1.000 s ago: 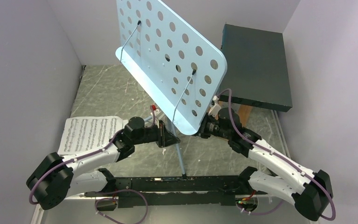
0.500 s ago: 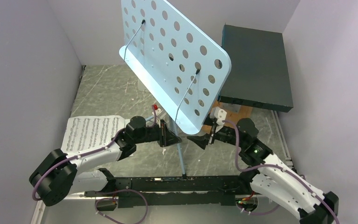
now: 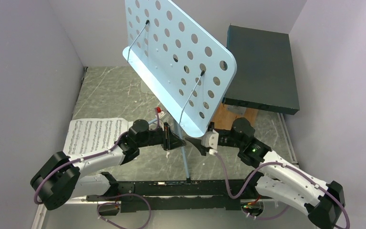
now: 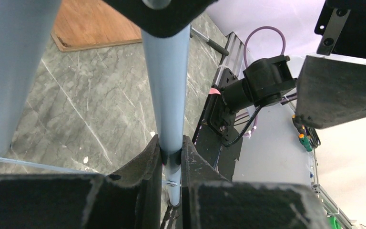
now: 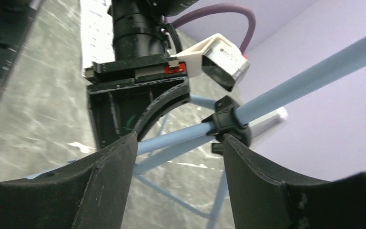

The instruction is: Set up the instrument practice props

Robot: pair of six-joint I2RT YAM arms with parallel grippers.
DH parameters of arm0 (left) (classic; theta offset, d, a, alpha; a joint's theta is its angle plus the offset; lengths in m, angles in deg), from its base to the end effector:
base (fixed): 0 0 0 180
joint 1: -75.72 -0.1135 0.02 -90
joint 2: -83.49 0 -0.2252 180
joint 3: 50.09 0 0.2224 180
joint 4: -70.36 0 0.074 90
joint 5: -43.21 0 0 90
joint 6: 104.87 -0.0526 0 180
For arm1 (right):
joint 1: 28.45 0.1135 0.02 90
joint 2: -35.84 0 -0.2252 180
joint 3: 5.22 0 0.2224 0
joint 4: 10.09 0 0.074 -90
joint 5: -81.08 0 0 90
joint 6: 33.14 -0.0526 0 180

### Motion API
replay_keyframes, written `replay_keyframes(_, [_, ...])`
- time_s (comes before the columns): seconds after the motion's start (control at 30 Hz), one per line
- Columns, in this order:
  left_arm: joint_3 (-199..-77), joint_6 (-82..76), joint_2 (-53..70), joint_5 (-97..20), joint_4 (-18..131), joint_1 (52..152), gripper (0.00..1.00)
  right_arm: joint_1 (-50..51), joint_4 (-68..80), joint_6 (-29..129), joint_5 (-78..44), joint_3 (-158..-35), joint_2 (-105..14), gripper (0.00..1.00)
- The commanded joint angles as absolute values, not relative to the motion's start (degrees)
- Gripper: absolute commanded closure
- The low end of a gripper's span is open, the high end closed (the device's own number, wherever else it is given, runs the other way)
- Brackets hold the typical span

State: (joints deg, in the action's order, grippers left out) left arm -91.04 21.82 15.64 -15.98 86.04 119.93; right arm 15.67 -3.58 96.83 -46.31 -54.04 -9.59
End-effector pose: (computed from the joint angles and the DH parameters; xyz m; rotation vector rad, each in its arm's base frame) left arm 0.1606 -0.1939 0.1983 0.5671 1.9134 -1.4451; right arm 0.1210 0.1619 0.2808 -1.4225 0.8275 0.5837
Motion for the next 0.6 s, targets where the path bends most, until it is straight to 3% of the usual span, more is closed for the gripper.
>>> replay_keyframes(0.0, [-88.0,19.6,14.0,-13.9,76.9,121.6,1.0,18.4,-8.7,113.7,-40.7,-56.0,-12.0,0.34])
replay_keyframes(0.23, [-88.2,18.6,15.1,-13.5,75.4,121.6,1.0,22.3,-20.7,121.1,-29.9,-53.4,-18.6,0.37])
replay_keyframes(0.57, [-88.5,18.2,16.6,-14.4,73.9,121.6,1.0,22.2,-22.6,128.7,-24.2,-52.6,-24.5,0.39])
